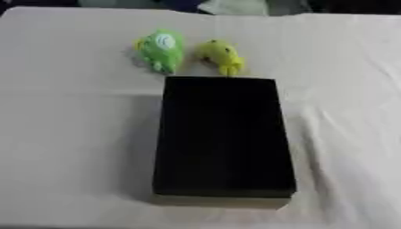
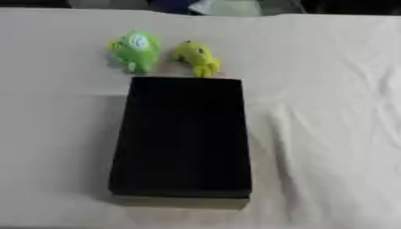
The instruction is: Pick up objects on the table and place them in the box.
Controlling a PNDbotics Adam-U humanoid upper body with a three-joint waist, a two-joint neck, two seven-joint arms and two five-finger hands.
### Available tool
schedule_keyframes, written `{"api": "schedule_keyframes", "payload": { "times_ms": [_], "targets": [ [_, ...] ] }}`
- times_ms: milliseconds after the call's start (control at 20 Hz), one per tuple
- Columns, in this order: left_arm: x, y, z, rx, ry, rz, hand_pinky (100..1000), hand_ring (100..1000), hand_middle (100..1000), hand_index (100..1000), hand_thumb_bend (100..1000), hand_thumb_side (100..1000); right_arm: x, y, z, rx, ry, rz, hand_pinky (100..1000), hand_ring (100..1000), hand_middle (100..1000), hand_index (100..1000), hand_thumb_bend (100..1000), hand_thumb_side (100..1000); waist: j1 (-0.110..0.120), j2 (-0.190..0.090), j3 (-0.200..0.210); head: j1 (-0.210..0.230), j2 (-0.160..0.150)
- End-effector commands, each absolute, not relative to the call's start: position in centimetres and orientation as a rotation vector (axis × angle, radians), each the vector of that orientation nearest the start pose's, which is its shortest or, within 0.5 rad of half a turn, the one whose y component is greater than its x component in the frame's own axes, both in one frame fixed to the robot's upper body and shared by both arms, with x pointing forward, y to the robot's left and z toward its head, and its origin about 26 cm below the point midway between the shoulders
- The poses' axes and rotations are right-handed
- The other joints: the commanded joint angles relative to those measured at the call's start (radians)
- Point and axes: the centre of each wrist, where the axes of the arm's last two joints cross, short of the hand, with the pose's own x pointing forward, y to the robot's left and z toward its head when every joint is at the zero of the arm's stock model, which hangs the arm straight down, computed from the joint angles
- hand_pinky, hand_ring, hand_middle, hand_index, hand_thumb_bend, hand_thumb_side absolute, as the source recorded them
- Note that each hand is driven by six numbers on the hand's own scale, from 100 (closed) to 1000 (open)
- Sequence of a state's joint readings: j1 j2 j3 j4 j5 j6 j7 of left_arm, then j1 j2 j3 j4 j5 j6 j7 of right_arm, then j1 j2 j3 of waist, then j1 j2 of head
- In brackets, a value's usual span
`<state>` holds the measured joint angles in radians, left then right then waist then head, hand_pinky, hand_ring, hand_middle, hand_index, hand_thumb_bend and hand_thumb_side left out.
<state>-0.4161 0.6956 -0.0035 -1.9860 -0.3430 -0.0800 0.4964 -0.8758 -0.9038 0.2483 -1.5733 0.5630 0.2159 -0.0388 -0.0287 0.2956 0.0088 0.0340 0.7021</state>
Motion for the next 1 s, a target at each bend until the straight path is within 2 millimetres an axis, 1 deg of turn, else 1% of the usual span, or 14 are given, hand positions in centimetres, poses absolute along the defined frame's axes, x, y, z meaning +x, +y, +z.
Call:
{"api": "schedule_keyframes", "payload": {
  "times_ms": [50,200,350,500,700,1000],
  "targets": [
    [29.8,29.8,28.0,-1.269,3.150,0.462,730,820,775,842,255,953,38.5,-30.6,35.5,-1.505,-1.853,1.015,845,803,787,869,100,1000,0.000,-0.015,0.003,-0.021,-0.005],
    [29.8,29.7,28.0,-1.263,3.154,0.465,729,820,774,841,254,954,40.7,-30.2,35.0,-1.514,-1.794,1.057,847,811,795,877,100,1000,0.000,-0.014,0.005,-0.037,0.001],
    [29.8,29.6,28.0,-1.257,3.157,0.467,729,820,774,841,254,955,43.2,-29.6,34.2,-1.512,-1.732,1.110,851,822,806,889,100,1000,0.002,-0.013,0.010,-0.053,0.001],
    [29.8,29.6,28.0,-1.254,3.158,0.467,729,820,774,841,253,956,44.9,-29.1,33.3,-1.489,-1.687,1.185,856,840,817,897,100,1000,0.003,-0.011,0.015,-0.066,0.000],
    [29.8,29.6,28.0,-1.252,3.160,0.466,729,819,774,840,253,956,45.8,-28.6,32.8,-1.416,-1.660,1.281,859,843,817,902,100,1000,0.004,-0.009,0.020,-0.076,-0.001],
    [29.9,29.5,28.0,-1.245,3.165,0.465,728,820,774,840,253,957,45.7,-27.6,33.2,-1.272,-1.637,1.403,864,840,809,901,100,1000,0.004,-0.009,0.023,-0.080,-0.001]
  ]
}}
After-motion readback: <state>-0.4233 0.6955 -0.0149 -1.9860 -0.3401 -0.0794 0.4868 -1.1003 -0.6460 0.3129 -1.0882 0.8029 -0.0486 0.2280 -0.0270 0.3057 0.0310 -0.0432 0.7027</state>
